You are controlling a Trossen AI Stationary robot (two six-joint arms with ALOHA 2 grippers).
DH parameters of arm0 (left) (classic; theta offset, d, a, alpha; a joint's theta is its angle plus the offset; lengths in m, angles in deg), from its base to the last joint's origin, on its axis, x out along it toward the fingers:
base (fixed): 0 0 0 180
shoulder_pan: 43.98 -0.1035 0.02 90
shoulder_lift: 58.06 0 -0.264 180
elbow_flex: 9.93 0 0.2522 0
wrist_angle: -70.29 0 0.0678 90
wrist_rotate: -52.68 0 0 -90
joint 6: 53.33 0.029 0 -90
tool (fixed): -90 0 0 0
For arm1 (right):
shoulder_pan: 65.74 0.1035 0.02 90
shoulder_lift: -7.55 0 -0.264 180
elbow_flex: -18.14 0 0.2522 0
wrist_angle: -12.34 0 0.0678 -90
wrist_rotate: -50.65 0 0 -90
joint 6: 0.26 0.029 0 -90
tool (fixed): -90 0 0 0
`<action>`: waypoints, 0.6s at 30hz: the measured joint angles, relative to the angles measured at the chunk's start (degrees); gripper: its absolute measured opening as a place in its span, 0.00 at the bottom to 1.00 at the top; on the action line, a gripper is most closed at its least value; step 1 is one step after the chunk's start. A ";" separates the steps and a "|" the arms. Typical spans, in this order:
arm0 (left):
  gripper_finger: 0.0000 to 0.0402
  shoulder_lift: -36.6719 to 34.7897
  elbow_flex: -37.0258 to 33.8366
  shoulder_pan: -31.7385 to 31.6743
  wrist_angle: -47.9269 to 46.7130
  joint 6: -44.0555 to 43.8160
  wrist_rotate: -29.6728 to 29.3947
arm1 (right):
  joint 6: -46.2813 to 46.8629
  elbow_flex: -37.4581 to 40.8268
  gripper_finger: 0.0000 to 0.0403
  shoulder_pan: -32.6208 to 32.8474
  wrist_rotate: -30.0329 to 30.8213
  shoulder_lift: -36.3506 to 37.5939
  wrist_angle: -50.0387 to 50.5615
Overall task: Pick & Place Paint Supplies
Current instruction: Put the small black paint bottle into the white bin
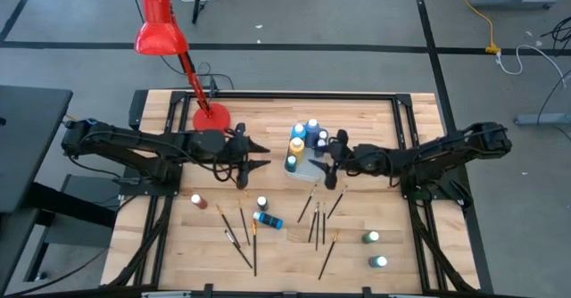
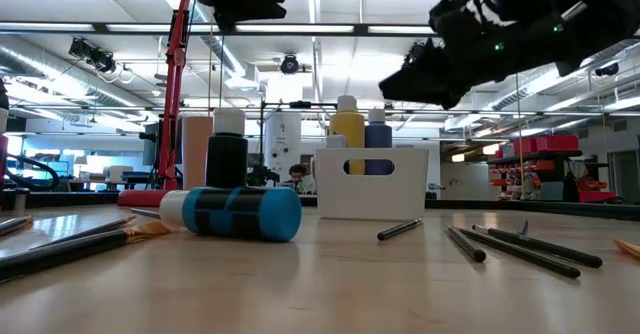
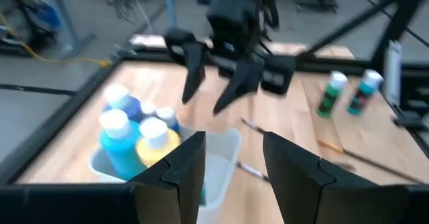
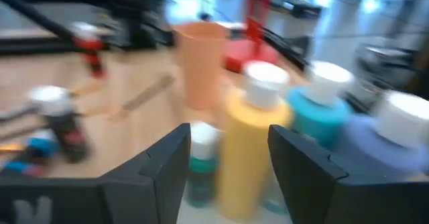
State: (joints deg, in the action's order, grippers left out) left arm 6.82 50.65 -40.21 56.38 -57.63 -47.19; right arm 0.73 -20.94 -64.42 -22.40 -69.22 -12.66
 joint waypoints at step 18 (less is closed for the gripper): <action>0.40 10.73 -0.22 13.14 -6.53 -1.61 0.71 | 3.27 -0.04 0.49 4.13 -4.48 -0.02 -0.79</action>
State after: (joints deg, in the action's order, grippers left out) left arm 17.55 50.44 -27.06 49.85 -59.23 -46.48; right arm 4.00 -20.99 -60.29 -26.88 -69.24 -13.45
